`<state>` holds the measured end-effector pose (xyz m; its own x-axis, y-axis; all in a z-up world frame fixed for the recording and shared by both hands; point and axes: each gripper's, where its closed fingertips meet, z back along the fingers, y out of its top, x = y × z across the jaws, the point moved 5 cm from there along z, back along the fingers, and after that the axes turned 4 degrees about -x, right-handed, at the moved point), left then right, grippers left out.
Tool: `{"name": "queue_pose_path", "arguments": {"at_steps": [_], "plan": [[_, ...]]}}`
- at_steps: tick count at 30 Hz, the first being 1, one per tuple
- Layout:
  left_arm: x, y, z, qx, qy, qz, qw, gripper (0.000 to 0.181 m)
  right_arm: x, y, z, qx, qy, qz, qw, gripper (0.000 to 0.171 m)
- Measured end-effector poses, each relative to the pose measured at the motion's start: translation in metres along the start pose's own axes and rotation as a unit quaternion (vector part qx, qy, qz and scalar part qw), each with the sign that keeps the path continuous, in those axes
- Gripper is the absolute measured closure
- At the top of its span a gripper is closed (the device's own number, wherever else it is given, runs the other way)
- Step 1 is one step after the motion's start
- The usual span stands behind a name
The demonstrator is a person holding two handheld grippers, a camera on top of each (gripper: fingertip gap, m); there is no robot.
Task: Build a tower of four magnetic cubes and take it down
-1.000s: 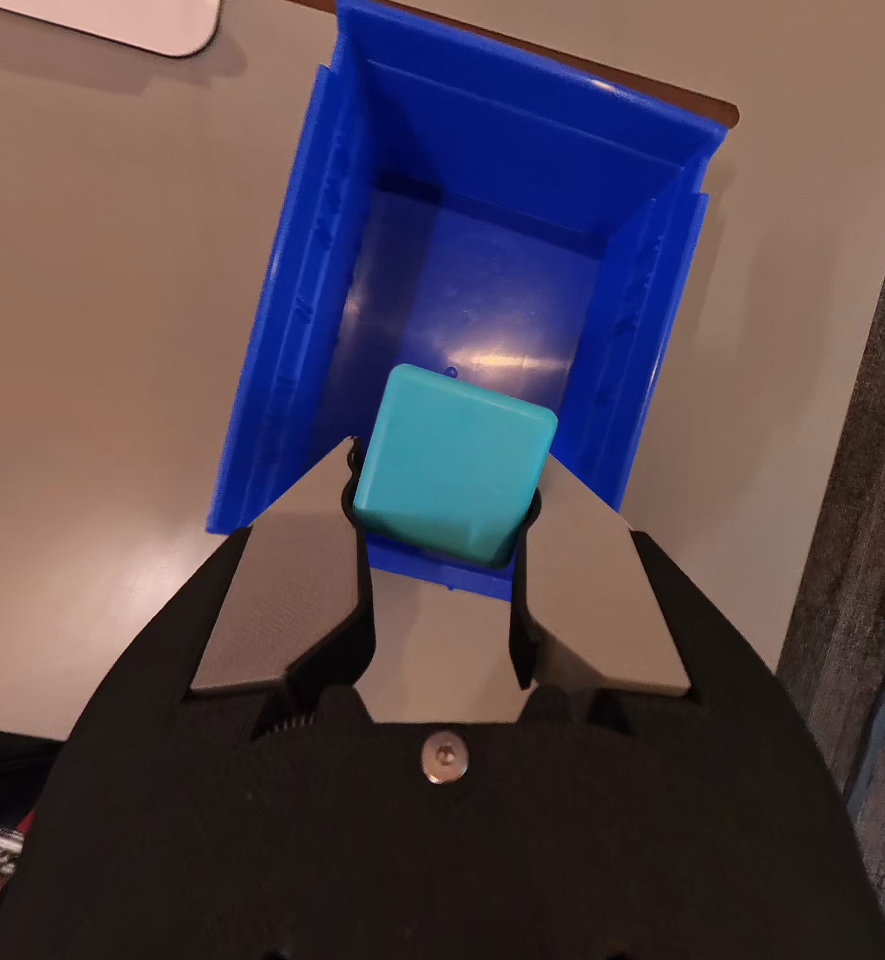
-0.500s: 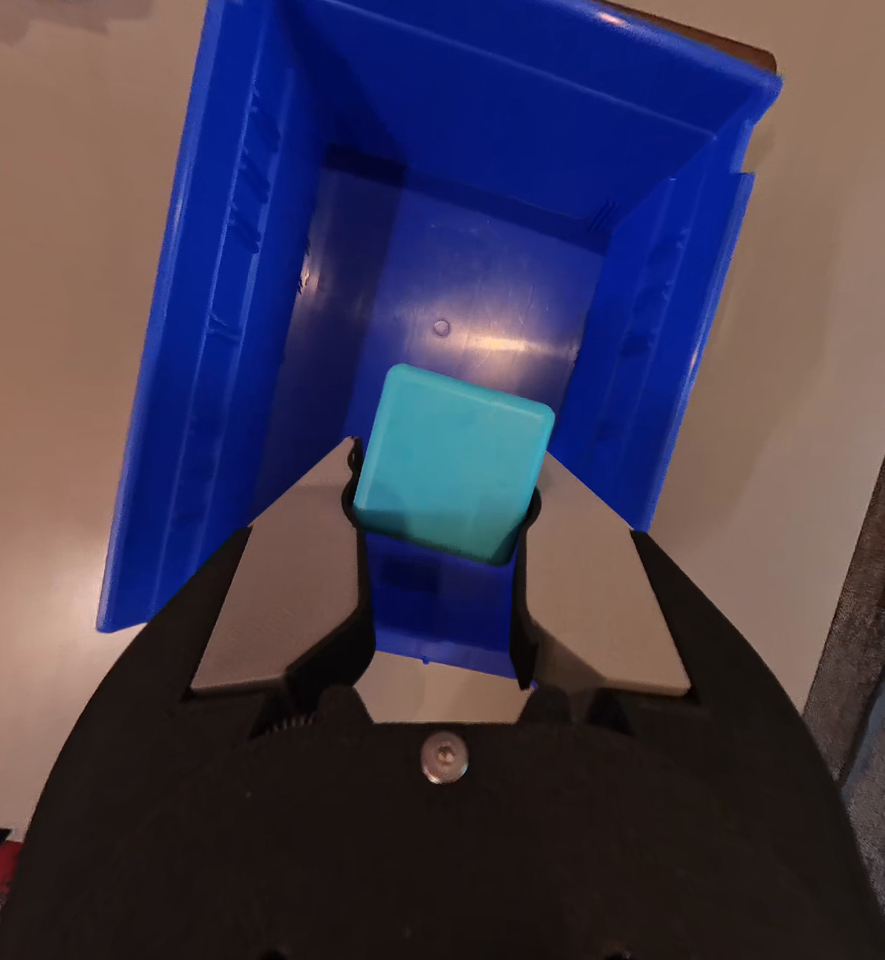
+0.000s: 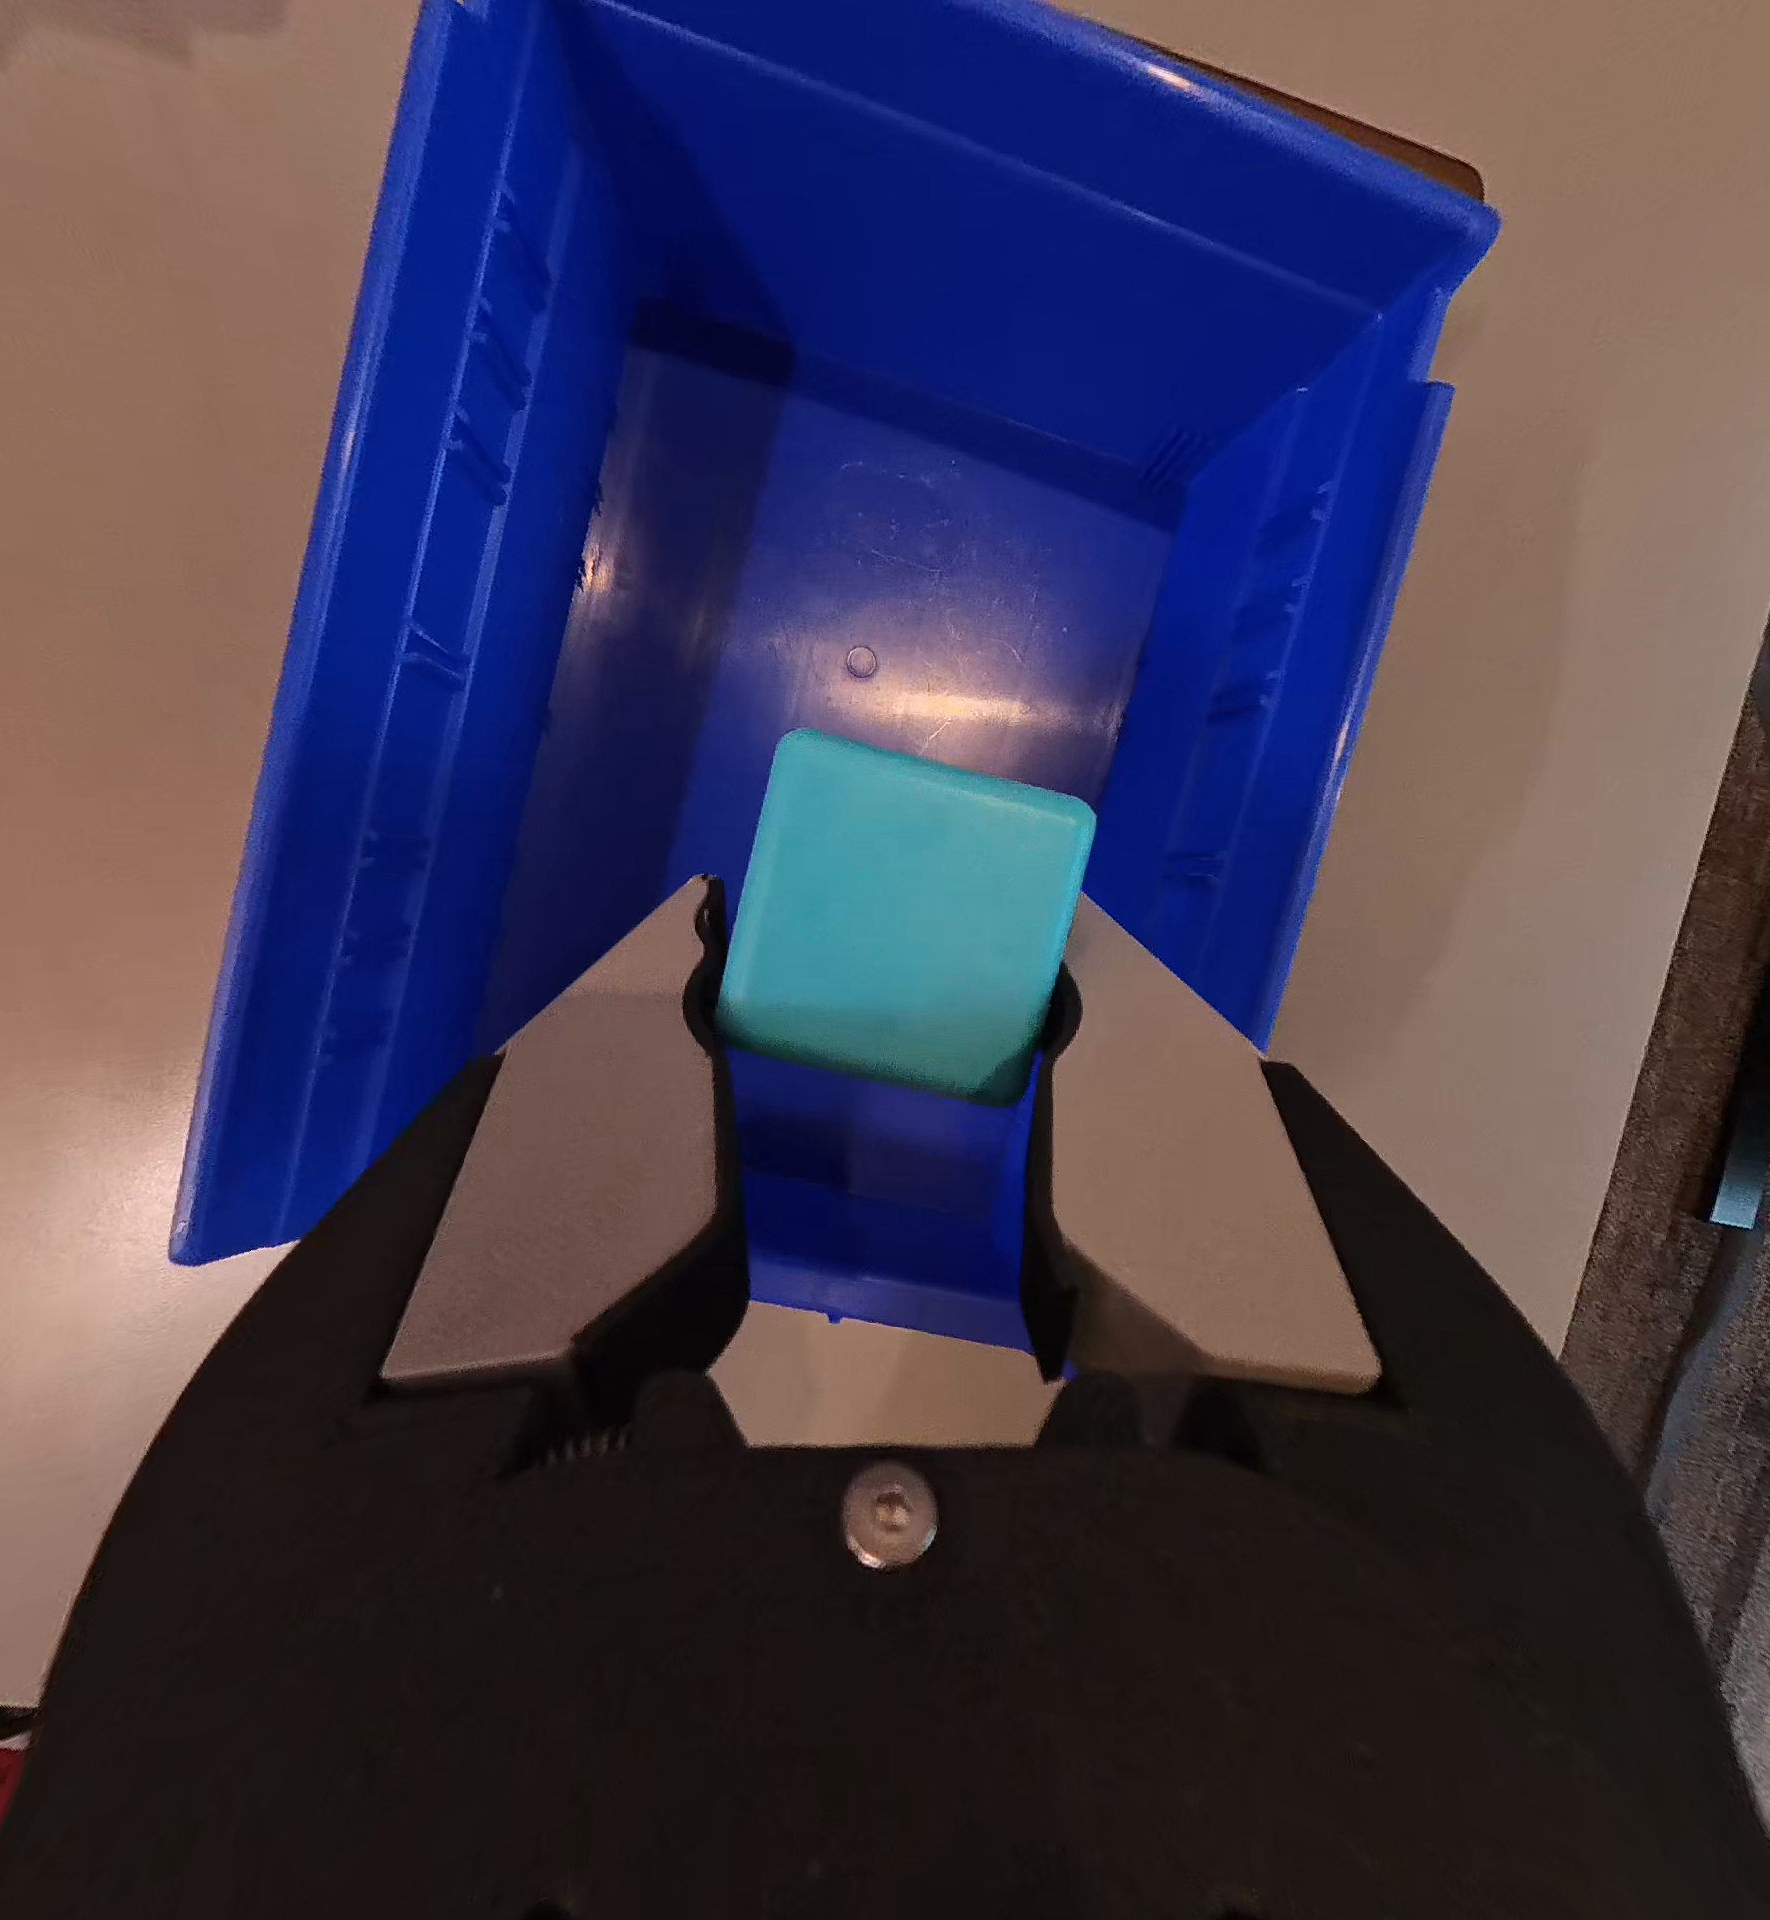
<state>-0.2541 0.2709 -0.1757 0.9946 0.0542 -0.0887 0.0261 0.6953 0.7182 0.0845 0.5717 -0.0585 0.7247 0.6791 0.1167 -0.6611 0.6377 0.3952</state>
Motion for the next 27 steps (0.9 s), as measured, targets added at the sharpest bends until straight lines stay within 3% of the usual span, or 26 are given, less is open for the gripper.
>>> {"name": "queue_pose_path", "arguments": {"at_steps": [8,27], "plan": [[0.0,0.0,0.0,0.0,0.0,-0.001,1.0,0.095,0.001,0.002,0.015,0.017,-0.006,0.002,1.0,0.101],[-0.001,0.0,0.001,0.004,-0.001,0.004,1.0,0.095,0.006,0.003,0.052,0.047,-0.021,0.001,0.999,0.102]]}}
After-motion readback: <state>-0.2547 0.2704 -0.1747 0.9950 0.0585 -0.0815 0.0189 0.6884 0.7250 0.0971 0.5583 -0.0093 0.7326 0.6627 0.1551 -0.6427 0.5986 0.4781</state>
